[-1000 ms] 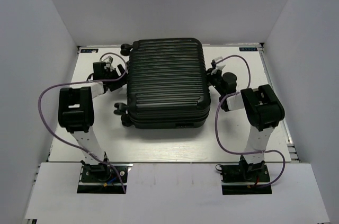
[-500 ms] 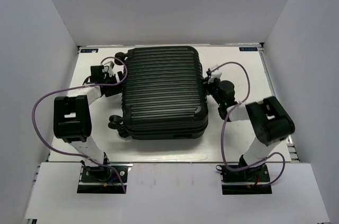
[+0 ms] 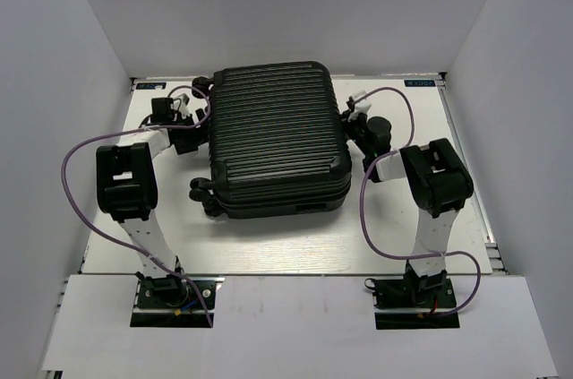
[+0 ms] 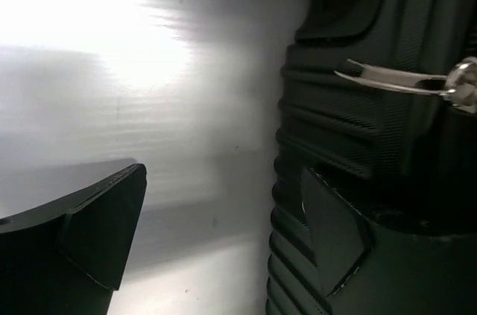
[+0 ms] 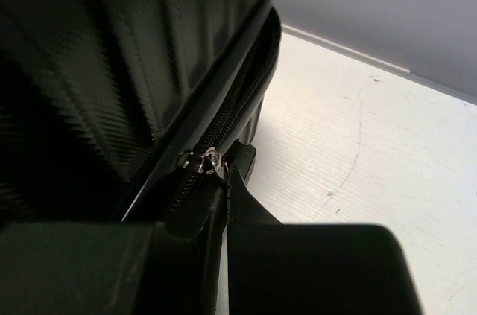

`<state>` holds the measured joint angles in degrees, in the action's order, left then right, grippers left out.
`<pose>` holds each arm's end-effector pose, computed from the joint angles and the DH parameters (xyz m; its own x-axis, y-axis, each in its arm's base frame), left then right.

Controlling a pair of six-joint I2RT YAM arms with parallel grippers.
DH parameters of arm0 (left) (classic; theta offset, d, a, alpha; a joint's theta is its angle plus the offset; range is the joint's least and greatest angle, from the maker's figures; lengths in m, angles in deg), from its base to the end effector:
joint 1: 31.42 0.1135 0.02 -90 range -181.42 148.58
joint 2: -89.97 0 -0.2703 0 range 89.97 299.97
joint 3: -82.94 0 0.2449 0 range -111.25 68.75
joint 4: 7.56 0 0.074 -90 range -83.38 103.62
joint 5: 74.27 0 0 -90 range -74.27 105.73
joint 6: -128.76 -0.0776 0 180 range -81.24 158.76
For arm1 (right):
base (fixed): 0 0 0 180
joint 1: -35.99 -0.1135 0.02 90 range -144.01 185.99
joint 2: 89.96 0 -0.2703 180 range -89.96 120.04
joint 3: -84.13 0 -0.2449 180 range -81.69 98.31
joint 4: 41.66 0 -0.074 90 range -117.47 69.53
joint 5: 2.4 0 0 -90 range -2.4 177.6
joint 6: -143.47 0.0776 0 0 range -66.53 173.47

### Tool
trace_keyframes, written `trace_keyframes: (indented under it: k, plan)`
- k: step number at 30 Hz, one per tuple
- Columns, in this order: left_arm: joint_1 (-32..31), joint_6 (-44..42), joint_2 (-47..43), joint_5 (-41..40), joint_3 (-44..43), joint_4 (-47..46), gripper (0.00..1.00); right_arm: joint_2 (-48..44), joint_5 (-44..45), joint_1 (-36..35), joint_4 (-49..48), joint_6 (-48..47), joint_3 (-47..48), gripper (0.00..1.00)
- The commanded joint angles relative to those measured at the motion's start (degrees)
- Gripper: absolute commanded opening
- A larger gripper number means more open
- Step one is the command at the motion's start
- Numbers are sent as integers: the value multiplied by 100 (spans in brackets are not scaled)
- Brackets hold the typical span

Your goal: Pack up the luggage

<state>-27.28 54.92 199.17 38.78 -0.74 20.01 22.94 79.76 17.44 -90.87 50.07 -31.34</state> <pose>0.4183 -0.0002 0.1470 -0.8128 -0.3156 -0.4897 -0.0605 0.8817 -0.4678 0.4126 0.1496 0.1817 0.0402 -0.0485 -0.9980 -0.4429 0.8945 -0.0613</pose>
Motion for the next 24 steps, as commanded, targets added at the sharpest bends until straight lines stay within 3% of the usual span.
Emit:
trace_keyframes:
  k: [1, 5, 6, 10, 14, 18, 19, 22, 24]
  plan:
    - [-256, 239, -181, 675, -398, 356, 96, -672, -1915, -598, -696, -666, -7, 0]
    - [-177, 28, -189, 499, -820, 726, 96, -1453, -1950, -545, 1185, -1759, 71, 0]
    - [-159, -42, -207, 499, -846, 761, 96, -1690, -1872, -545, 2486, -1917, 159, 0]
    - [-142, -96, -207, 341, -1013, 876, 100, -2166, -1853, -518, 3983, -2543, 258, 0]
    - [-107, 35, 118, 200, -1573, 885, 100, -2220, -1450, -510, 3695, -2184, 177, 0]
    - [-107, 369, 793, 278, -2172, 798, 100, -1808, -55, -475, 2573, -1568, 283, 0]
    - [-98, 431, 873, 357, -2322, 719, 100, -1720, -51, -457, 2569, -1515, 283, 0]
    - [-98, 694, 1067, 594, -2411, 430, 100, -1500, 1331, -404, 1693, -989, 493, 0]
    - [-107, 713, 1120, 622, -2420, 323, 100, -1421, 1521, -361, 1542, -700, 546, 0]
